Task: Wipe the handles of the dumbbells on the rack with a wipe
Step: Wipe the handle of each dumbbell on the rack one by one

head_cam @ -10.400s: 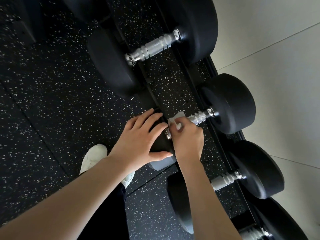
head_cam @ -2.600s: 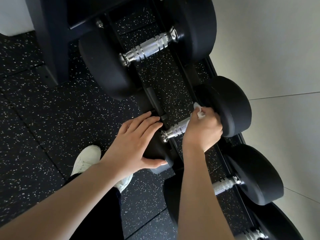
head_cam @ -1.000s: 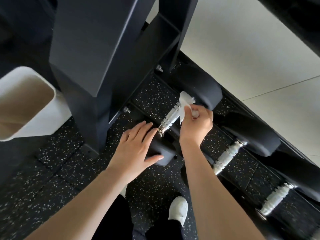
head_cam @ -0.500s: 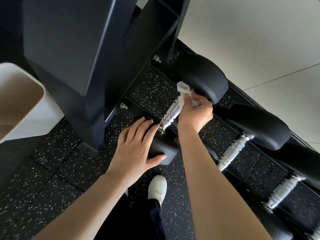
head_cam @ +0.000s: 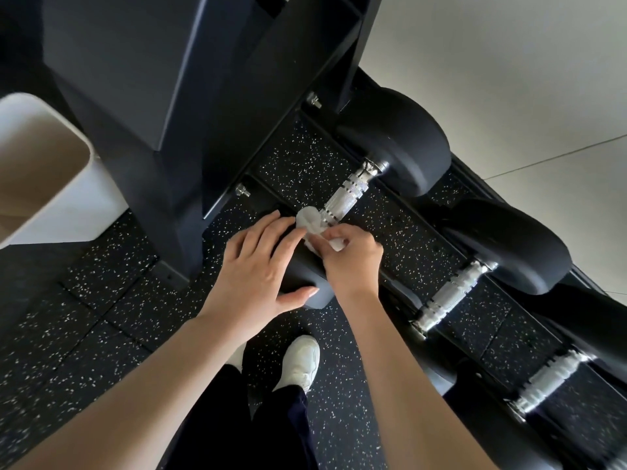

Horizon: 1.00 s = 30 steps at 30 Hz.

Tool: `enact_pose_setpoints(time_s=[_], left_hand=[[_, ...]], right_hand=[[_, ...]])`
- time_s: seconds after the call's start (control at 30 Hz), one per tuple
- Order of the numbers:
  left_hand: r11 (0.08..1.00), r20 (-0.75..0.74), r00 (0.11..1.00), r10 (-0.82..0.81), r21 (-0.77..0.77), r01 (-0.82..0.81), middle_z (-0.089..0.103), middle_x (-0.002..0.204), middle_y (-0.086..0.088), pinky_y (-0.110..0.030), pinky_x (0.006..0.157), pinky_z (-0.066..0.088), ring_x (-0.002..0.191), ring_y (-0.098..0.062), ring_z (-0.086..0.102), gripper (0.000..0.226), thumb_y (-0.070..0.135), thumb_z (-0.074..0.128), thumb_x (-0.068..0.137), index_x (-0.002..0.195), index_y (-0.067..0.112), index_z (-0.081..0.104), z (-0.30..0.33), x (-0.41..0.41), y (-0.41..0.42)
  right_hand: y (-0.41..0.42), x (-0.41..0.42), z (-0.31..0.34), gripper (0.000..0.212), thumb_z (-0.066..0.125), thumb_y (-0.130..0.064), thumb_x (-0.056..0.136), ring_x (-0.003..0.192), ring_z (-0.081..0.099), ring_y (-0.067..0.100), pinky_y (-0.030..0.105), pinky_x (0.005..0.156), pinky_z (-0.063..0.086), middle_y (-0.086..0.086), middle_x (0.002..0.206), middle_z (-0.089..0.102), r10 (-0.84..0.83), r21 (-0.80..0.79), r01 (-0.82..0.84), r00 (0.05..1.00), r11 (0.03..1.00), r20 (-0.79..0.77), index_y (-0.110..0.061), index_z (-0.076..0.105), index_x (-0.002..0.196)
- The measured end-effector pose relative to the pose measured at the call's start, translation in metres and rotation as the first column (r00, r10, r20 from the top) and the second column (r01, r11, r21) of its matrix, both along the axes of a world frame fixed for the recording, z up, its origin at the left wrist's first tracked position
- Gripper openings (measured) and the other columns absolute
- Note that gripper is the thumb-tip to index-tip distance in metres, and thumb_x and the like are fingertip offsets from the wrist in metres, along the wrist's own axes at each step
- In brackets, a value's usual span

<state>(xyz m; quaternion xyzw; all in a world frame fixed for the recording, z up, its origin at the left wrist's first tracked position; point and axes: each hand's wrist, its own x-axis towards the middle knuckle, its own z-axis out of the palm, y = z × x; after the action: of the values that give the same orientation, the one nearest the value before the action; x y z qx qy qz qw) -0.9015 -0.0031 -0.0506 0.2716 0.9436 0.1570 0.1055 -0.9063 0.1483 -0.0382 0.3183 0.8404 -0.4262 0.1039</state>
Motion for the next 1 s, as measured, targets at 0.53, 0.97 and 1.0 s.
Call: enact_pose_setpoints(time_s=[0.53, 0.97, 1.0], left_hand=[[1.0, 0.002, 1.0, 0.012, 0.013, -0.012, 0.049, 0.139, -0.007, -0.044, 0.102, 0.033, 0.136, -0.025, 0.038, 0.073, 0.059, 0.046, 0.077, 0.133, 0.012, 0.052, 0.002, 0.0, 0.001], [0.999, 0.008, 1.0, 0.012, 0.031, -0.012, 0.05, 0.138, -0.006, -0.043, 0.103, 0.031, 0.136, -0.024, 0.038, 0.072, 0.06, 0.046, 0.08, 0.133, 0.012, 0.052, 0.002, 0.001, 0.001], [0.999, 0.012, 1.0, 0.014, 0.033, -0.014, 0.05, 0.138, -0.006, -0.042, 0.103, 0.031, 0.136, -0.024, 0.038, 0.072, 0.06, 0.046, 0.08, 0.133, 0.012, 0.052, 0.002, 0.001, 0.001]], right_hand=[[0.002, 0.005, -0.014, 0.017, 0.077, -0.008, 0.073, 0.06, 0.06, 0.011, 0.032, 0.065, 0.052, 0.0, 0.067, 0.066, -0.483, -0.386, 0.471, 0.873, 0.793, 0.071, -0.018, 0.065, 0.07], [0.035, -0.055, 0.0, 0.02, 0.07, -0.001, 0.078, 0.064, 0.058, 0.01, 0.028, 0.08, 0.053, 0.0, 0.068, 0.061, -0.774, -0.598, 0.606, 0.633, 0.524, -0.036, -0.011, 0.056, 0.069], [0.034, -0.055, 0.001, 0.019, 0.07, -0.002, 0.078, 0.066, 0.059, 0.01, 0.029, 0.082, 0.053, -0.001, 0.067, 0.061, -0.781, -0.629, 0.596, 0.624, 0.5, -0.028, -0.011, 0.056, 0.07]])
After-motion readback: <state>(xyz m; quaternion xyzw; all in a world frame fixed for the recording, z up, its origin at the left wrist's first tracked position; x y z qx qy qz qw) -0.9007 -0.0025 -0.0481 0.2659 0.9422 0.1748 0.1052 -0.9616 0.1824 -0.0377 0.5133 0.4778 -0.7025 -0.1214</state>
